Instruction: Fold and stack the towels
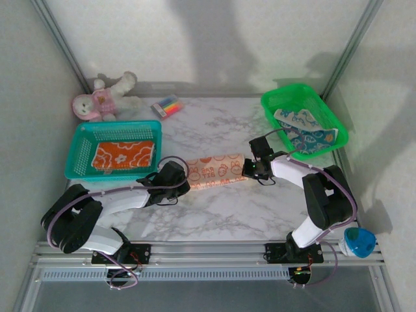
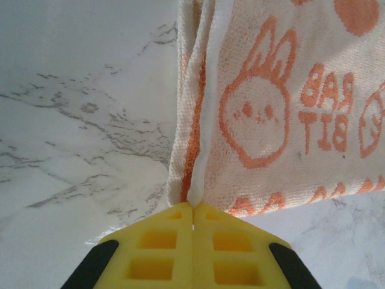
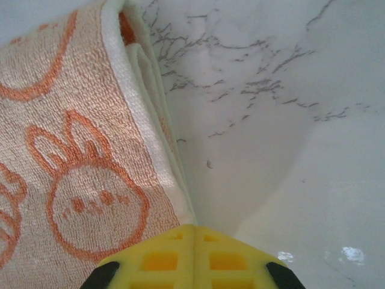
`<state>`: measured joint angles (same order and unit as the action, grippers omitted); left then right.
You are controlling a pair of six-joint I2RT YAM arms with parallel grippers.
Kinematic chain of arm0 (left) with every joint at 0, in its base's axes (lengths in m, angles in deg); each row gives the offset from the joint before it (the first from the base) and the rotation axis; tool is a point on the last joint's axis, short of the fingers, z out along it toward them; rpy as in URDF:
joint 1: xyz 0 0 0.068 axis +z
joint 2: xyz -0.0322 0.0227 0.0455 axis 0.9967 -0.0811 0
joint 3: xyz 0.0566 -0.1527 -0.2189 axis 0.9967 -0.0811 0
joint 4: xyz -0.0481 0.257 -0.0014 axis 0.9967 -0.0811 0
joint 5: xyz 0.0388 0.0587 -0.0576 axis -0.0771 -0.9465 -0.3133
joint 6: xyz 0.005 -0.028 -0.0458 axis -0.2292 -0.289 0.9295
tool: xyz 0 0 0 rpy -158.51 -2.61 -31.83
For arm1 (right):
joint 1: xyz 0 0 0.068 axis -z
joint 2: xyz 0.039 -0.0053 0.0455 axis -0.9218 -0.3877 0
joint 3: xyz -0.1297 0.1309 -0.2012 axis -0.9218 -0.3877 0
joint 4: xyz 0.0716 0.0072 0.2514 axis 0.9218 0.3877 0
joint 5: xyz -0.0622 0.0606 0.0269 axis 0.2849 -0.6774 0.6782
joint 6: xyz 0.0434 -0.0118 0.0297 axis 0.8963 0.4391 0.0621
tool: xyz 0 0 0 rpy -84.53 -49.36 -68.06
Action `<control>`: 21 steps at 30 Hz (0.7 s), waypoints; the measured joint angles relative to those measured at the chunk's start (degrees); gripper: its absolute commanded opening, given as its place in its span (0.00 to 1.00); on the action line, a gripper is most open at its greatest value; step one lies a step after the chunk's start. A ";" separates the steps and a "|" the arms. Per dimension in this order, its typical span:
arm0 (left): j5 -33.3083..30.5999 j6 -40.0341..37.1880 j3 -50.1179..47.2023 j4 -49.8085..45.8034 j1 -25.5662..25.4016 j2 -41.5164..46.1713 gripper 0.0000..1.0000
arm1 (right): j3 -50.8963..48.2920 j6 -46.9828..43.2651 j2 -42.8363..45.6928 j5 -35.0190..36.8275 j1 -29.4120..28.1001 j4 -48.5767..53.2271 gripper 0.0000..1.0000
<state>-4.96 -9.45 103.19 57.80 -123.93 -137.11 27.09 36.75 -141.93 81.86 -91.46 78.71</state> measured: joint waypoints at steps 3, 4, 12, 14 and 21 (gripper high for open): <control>0.00 0.00 0.13 -0.15 0.00 -0.07 0.00 | 0.09 -0.02 0.00 0.20 0.00 0.39 0.00; -0.02 0.00 0.33 -0.26 0.00 -0.07 0.00 | 0.33 -0.04 0.00 0.28 0.00 0.87 0.00; -0.22 0.02 2.05 -1.51 -0.55 0.22 0.00 | 3.34 -0.50 0.46 1.14 0.00 3.30 0.00; -0.28 0.07 2.05 -1.77 -1.09 0.44 0.00 | 3.58 -0.50 0.66 1.44 0.00 3.41 0.00; -0.68 1.22 2.05 -3.26 -2.60 0.83 0.00 | 3.61 -0.48 0.79 2.25 0.00 3.65 0.00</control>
<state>-5.64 -8.23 105.25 54.55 -126.54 -136.28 30.70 36.26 -141.14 84.12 -91.46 82.36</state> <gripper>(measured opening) 0.032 0.036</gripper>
